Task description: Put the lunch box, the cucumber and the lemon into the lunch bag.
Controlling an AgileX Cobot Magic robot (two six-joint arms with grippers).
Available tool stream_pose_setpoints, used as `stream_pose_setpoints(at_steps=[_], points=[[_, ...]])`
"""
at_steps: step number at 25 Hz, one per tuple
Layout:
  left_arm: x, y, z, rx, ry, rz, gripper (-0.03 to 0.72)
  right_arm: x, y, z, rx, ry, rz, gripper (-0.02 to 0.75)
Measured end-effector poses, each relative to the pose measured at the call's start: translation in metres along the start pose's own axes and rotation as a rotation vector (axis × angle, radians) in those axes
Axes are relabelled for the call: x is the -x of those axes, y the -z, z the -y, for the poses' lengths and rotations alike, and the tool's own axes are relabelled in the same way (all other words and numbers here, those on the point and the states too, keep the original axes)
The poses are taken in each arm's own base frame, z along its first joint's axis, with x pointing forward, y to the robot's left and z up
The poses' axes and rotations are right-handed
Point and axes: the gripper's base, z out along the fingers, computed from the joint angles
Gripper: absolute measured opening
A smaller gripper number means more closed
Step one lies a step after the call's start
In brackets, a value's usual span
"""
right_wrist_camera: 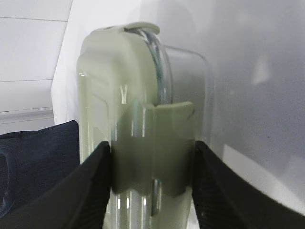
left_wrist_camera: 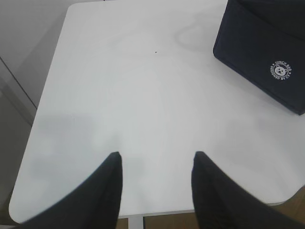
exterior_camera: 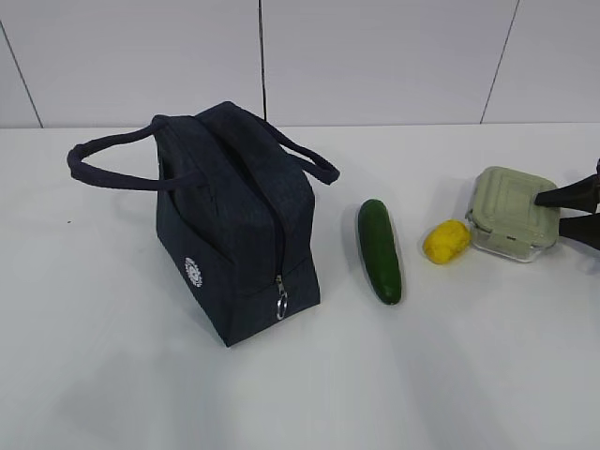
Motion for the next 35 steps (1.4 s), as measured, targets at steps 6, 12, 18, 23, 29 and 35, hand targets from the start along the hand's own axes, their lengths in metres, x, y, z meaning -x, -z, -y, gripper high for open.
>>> stream_pose_setpoints(at_steps=[6,12,18,23,29,35], points=[[0.0000,0.0000,0.0000,0.000,0.000,0.000,0.341,0.0000,0.0000,0.0000,0.000,-0.006,0.000,0.365],[0.0000,0.0000,0.0000,0.000,0.000,0.000,0.341,0.0000,0.0000,0.0000,0.000,-0.015,0.000,0.363],[0.0000,0.0000,0.0000,0.000,0.000,0.000,0.340,-0.0001,0.0000,-0.0001,0.001,-0.020,-0.001,0.362],[0.0000,0.0000,0.0000,0.000,0.000,0.000,0.340,-0.0001,0.0000,-0.0001,0.001,-0.022,-0.001,0.361],[0.0000,0.0000,0.0000,0.000,0.000,0.000,0.340,0.0000,0.0000,-0.0002,0.002,-0.031,0.000,0.361],[0.0000,0.0000,0.0000,0.000,0.000,0.000,0.340,0.0001,0.0000,-0.0003,0.003,-0.043,0.001,0.361]])
